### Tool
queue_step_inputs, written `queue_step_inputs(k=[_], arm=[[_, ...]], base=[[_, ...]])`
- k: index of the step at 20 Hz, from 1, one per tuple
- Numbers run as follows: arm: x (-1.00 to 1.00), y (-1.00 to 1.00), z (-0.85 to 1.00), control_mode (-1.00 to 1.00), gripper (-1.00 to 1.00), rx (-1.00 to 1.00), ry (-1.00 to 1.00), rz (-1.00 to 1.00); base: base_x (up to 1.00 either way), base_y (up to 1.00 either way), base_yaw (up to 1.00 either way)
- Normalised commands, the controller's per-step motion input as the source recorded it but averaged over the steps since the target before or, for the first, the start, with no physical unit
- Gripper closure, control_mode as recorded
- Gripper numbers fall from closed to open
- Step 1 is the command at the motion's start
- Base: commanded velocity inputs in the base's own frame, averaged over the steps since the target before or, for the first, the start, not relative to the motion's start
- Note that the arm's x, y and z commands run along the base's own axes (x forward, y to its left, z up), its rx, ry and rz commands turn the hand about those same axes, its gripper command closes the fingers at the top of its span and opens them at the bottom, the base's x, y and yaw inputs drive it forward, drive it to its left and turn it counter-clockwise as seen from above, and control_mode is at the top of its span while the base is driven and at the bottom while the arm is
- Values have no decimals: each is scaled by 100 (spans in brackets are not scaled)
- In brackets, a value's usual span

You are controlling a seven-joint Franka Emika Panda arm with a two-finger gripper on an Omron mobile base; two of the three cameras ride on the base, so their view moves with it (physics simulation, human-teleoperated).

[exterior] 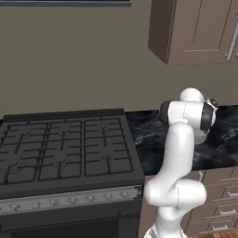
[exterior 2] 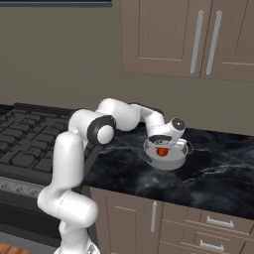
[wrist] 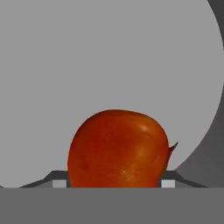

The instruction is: Turn on the sink faucet. Then move the tomato from the counter to the sink. Turn off the sink. Move the vegetable from the sink to the pot next to the stove. Finally move the pot to the front right burner.

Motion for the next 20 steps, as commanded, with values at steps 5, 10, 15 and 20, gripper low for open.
queue_step_inputs(k=[5, 10, 15, 20], arm=[[0, 3, -1, -100, -100, 0, 0, -1], [0, 43, 16, -100, -100, -5, -1, -3], [-15, 45, 26, -100, -100, -9, 0, -5], [-33, 42, 17, -100, -100, -14, 0, -8]], base=[[0, 0, 0], [0, 0, 0], [0, 0, 0], [0, 0, 0]])
